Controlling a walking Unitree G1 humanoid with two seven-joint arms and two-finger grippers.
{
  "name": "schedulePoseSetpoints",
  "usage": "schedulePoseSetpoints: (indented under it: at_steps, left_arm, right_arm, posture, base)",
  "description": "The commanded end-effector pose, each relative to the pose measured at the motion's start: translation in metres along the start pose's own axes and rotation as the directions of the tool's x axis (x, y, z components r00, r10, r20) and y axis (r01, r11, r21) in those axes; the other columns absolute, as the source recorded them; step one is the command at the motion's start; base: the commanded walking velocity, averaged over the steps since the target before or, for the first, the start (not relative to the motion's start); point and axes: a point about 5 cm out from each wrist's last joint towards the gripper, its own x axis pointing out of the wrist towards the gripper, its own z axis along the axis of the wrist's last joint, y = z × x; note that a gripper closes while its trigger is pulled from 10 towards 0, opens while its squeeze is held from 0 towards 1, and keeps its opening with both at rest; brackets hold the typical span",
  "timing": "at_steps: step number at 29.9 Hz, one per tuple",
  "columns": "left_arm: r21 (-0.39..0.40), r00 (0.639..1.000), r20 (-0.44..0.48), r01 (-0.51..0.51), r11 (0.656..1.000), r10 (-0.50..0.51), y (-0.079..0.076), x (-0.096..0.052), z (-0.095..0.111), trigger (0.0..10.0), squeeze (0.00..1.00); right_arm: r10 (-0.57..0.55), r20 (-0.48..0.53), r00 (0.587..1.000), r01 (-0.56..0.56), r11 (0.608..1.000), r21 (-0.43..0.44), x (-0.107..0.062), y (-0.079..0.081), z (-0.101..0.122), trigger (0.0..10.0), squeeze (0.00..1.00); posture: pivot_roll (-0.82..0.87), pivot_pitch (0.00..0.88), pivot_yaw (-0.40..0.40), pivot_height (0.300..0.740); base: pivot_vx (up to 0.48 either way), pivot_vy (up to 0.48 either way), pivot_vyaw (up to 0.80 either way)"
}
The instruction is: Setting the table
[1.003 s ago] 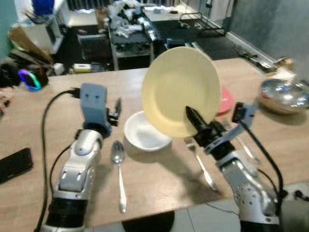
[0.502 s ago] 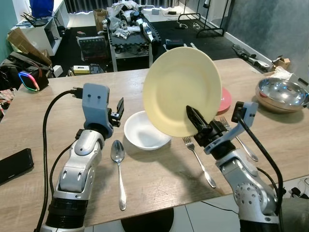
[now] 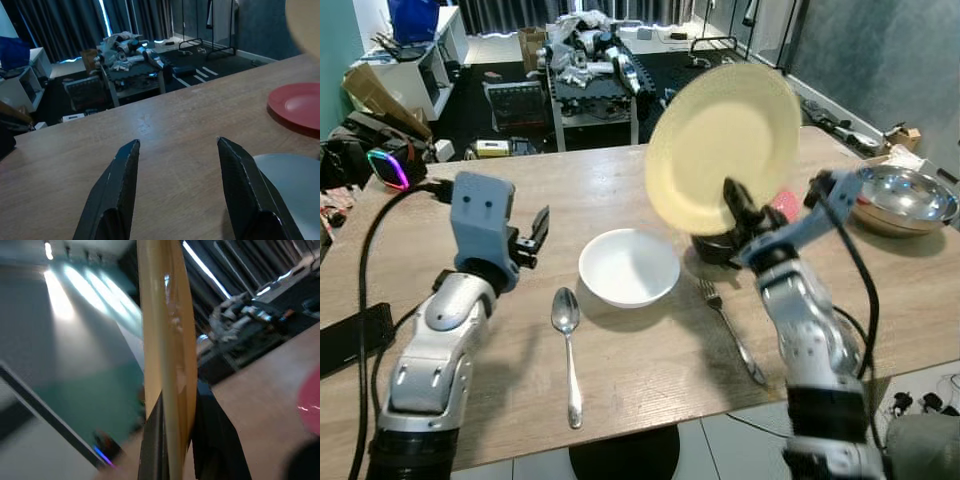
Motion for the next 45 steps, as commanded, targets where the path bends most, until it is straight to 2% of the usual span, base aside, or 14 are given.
schedulePoseSetpoints:
  at_steps: [1, 2, 3, 4, 6, 10, 11, 15, 41, 42, 43, 45]
  left_arm:
    - [-0.015, 1.0, -0.004, 0.01, 1.0, -0.01, -0.003, -0.002, 0.001, 10.0, 0.0]
    - [-0.021, 1.0, 0.001, 0.018, 1.0, -0.018, -0.007, -0.003, 0.003, 10.0, 0.0]
    - [-0.021, 1.0, 0.001, 0.018, 1.0, -0.018, -0.007, -0.003, 0.003, 10.0, 0.0]
    - [-0.024, 1.0, 0.004, 0.023, 0.999, -0.023, -0.01, -0.003, 0.004, 10.0, 0.0]
    - [-0.029, 1.0, 0.006, 0.025, 0.999, -0.025, -0.013, -0.006, 0.006, 10.0, 0.0]
    - [-0.034, 1.0, 0.005, 0.023, 0.999, -0.022, -0.015, -0.008, 0.007, 10.0, 0.0]
    - [-0.036, 1.0, -0.001, 0.019, 0.999, -0.019, -0.017, -0.012, 0.007, 10.0, 0.0]
    - [-0.036, 1.0, -0.018, 0.017, 0.999, -0.017, -0.019, -0.018, 0.006, 10.0, 0.0]
    - [-0.036, 0.999, -0.041, 0.011, 0.999, -0.013, -0.02, -0.021, 0.007, 10.0, 0.0]
    - [-0.106, 0.981, 0.073, 0.186, 0.977, -0.179, -0.016, -0.034, 0.037, 10.0, 0.0]
    - [-0.104, 0.971, 0.102, 0.224, 0.969, -0.214, -0.014, -0.037, 0.045, 10.0, 0.0]
    - [-0.095, 0.969, 0.112, 0.231, 0.968, -0.22, -0.012, -0.038, 0.048, 10.0, 0.0]
  right_arm:
    - [0.0, -0.016, 1.0, 0.002, 0.996, 0.091, 0.009, 0.005, -0.007, 10.0, 0.0]
    - [0.014, -0.06, 0.998, -0.007, 0.993, 0.115, 0.017, 0.012, -0.02, 10.0, 0.0]
    - [0.014, -0.06, 0.998, -0.007, 0.993, 0.115, 0.017, 0.012, -0.02, 10.0, 0.0]
    - [0.025, -0.091, 0.996, -0.013, 0.992, 0.124, 0.021, 0.017, -0.029, 10.0, 0.0]
    - [0.022, -0.163, 0.986, -0.004, 0.994, 0.11, 0.028, 0.024, -0.053, 10.0, 0.0]
    - [0.02, -0.196, 0.98, 0.002, 0.994, 0.111, 0.032, 0.031, -0.066, 10.0, 0.0]
    - [0.02, -0.215, 0.976, 0.005, 0.993, 0.114, 0.036, 0.039, -0.075, 10.0, 0.0]
    - [0.053, -0.243, 0.968, -0.019, 0.99, 0.142, 0.04, 0.051, -0.085, 10.0, 0.0]
    - [0.072, -0.241, 0.968, -0.036, 0.988, 0.148, 0.047, 0.051, -0.091, 10.0, 0.0]
    - [0.295, -0.441, 0.848, -0.275, 0.955, 0.109, 0.001, 0.08, -0.146, 10.0, 0.0]
    - [0.352, -0.472, 0.808, -0.347, 0.932, 0.101, -0.012, 0.087, -0.152, 10.0, 0.0]
    - [0.376, -0.475, 0.795, -0.387, 0.919, 0.08, -0.017, 0.088, -0.15, 10.0, 0.0]
  posture:
    - [0.04, 0.01, 0.054, 0.74]
    - [0.05, 0.015, 0.049, 0.74]
    - [0.05, 0.015, 0.049, 0.74]
    - [0.06, 0.017, 0.047, 0.74]
    - [0.09, 0.035, 0.033, 0.74]
    - [0.11, 0.044, 0.025, 0.74]
    - [0.12, 0.056, 0.02, 0.74]
    - [0.13, 0.061, 0.018, 0.74]
    - [0.13, 0.061, 0.018, 0.74]
    - [0.15, 0.06, 0.006, 0.74]
    - [0.14, 0.058, 0.009, 0.74]
    - [0.14, 0.058, 0.013, 0.74]
  base:
    - [0.0, 0.0, 0.0]
    - [0.0, 0.0, 0.0]
    - [0.0, 0.0, 0.0]
    - [0.0, 0.0, 0.0]
    - [0.0, 0.0, 0.0]
    - [0.0, 0.0, 0.0]
    - [0.0, 0.0, 0.0]
    - [0.0, 0.0, 0.0]
    - [0.0, 0.0, 0.0]
    - [0.0, 0.0, 0.0]
    - [0.0, 0.0, 0.0]
    - [0.0, 0.0, 0.0]
